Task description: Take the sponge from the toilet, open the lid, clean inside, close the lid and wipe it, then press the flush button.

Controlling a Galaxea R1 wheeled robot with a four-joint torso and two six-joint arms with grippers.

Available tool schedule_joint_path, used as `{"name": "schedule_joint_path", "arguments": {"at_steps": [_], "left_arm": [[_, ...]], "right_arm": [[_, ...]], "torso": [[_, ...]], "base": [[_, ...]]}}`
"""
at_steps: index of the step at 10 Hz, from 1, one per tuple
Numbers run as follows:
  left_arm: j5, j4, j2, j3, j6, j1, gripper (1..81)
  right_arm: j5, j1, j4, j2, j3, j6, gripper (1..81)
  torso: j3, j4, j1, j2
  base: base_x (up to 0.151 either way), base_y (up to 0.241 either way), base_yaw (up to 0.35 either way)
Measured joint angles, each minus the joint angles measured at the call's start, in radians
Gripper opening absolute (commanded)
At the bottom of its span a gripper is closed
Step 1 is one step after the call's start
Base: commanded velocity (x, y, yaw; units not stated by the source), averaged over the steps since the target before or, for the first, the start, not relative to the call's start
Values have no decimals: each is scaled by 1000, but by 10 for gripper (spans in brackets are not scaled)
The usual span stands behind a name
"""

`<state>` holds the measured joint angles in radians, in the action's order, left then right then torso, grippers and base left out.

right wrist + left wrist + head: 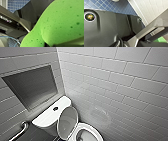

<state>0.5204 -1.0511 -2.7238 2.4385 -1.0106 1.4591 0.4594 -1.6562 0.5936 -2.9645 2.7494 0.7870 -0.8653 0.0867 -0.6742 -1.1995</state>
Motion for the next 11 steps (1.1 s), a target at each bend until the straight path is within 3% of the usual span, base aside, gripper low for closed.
{"name": "schedule_joint_path", "arguments": {"at_steps": [2,5,8,9,11], "left_arm": [[-8,-31,-54,96,0,26,811],[-42,-89,-125,176,0,47,811],[-190,-112,-187,202,0,69,811],[-212,-113,-195,203,0,80,811],[-295,-112,-205,206,-4,94,811]], "right_arm": [[0,4,1,-1,2,-1,10],[-8,2,1,-10,4,-5,10],[-10,-7,2,-13,4,-10,10],[-13,-11,2,-14,4,-12,10],[-25,-12,2,-16,5,-12,10]], "torso": [[43,-55,47,72],[136,-113,118,180],[238,-166,192,292],[266,-182,216,328],[284,-192,254,386]], "base": [[0,0,0],[0,0,0],[0,0,0],[0,0,0],[0,0,0]]}}
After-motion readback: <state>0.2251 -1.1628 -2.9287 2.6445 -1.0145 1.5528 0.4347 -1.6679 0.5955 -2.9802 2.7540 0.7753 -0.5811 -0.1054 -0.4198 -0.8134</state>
